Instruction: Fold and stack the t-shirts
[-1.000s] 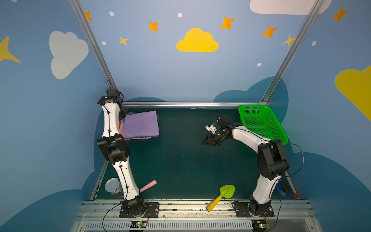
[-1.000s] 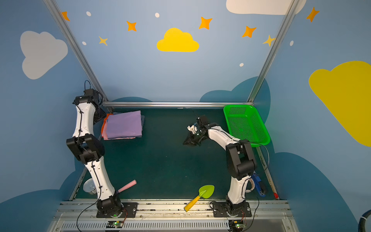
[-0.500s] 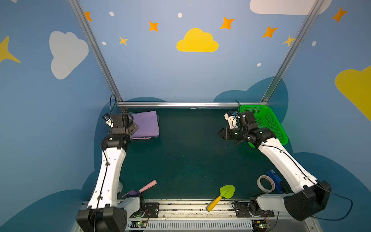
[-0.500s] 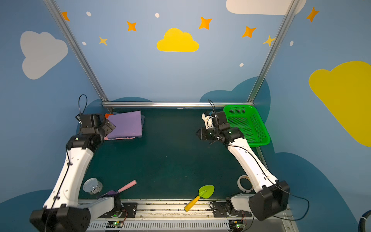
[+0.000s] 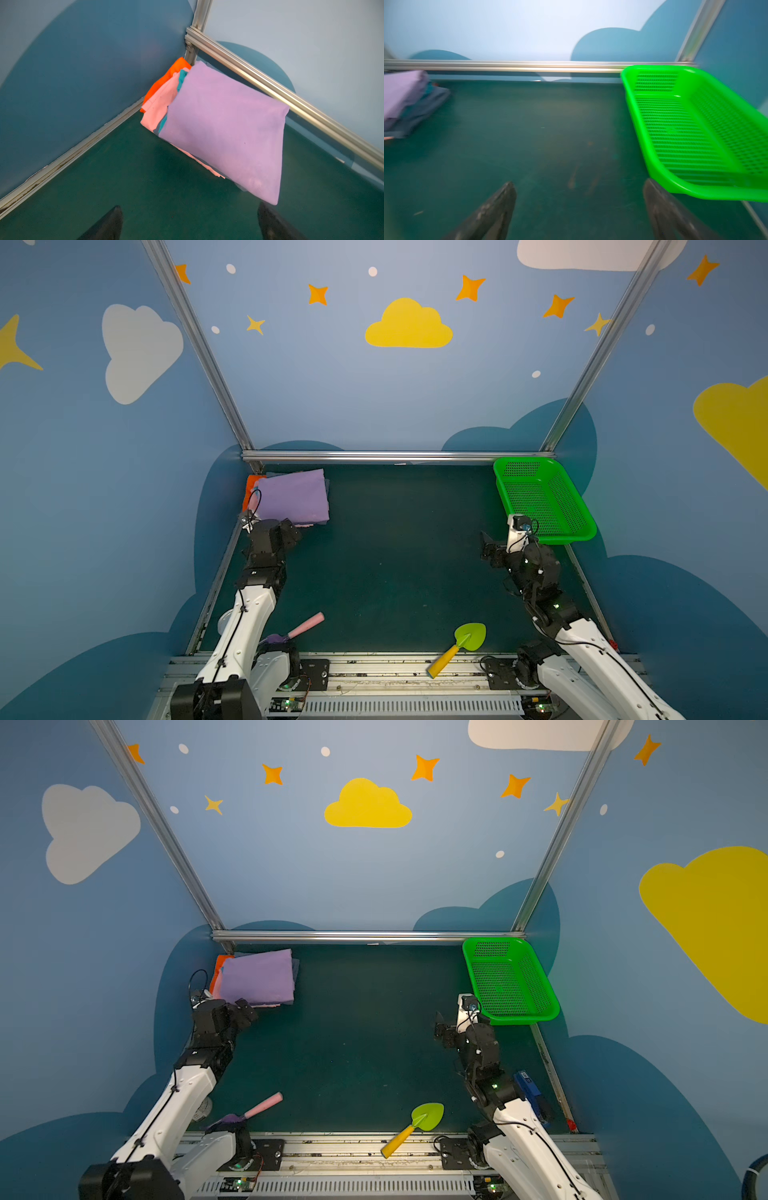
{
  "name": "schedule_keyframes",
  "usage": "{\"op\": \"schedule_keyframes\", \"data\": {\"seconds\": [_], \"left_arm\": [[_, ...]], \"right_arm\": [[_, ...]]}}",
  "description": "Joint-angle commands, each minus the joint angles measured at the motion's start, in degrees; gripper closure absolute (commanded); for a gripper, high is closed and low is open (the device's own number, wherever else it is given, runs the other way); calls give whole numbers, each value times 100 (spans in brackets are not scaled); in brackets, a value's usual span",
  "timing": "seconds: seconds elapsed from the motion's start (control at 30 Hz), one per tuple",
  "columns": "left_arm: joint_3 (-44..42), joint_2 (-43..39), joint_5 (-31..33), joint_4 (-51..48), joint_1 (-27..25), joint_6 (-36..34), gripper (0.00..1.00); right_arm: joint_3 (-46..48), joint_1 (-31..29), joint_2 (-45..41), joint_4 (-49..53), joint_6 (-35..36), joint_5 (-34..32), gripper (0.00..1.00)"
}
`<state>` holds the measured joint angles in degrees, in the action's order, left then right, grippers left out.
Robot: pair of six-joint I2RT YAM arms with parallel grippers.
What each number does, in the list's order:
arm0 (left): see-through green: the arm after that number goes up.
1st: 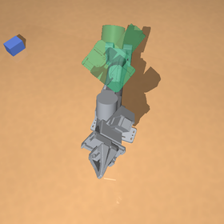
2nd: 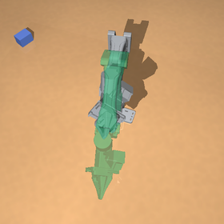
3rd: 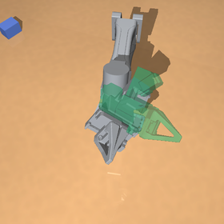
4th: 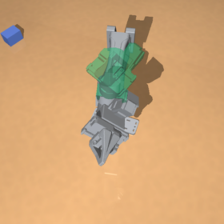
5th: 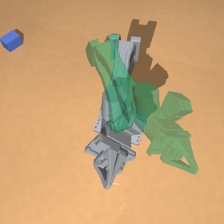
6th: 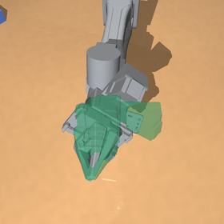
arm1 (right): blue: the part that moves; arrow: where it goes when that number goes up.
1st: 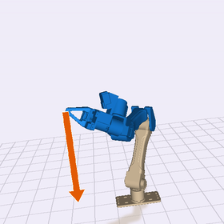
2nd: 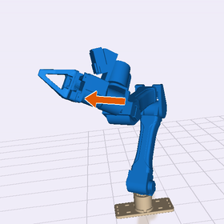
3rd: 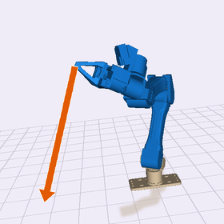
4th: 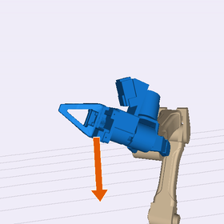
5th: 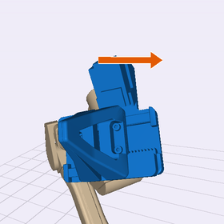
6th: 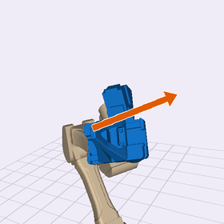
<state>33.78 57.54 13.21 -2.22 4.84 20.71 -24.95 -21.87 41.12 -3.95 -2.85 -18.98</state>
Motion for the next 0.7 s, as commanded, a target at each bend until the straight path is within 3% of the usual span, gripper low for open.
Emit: {"op": "schedule_keyframes", "data": {"seconds": [0.0, 0.13, 0.3, 0.37, 0.47, 0.67], "left_arm": [[-382, 114, -209, 695, -11, -303, 0], [-998, 316, 75, 1495, -22, -335, 0], [-1296, 897, 306, 2284, -16, -625, 0], [-1118, 1160, 501, 2241, -18, -584, 0], [-922, 1557, 256, 2540, -17, -781, 0], [-268, 2447, -224, 2635, 6, -990, 0]], "right_arm": [[11, 139, 444, -426, 374, -899, 4], [-112, 244, 1257, -86, -2, -963, 4], [-67, 372, 2094, -577, -231, -1129, 4], [-193, 424, 2512, -328, -349, -1287, 4], [-622, 481, 3169, 62, -619, -1462, 4], [-1826, 552, 4503, 565, -123, -1536, 4]]}}
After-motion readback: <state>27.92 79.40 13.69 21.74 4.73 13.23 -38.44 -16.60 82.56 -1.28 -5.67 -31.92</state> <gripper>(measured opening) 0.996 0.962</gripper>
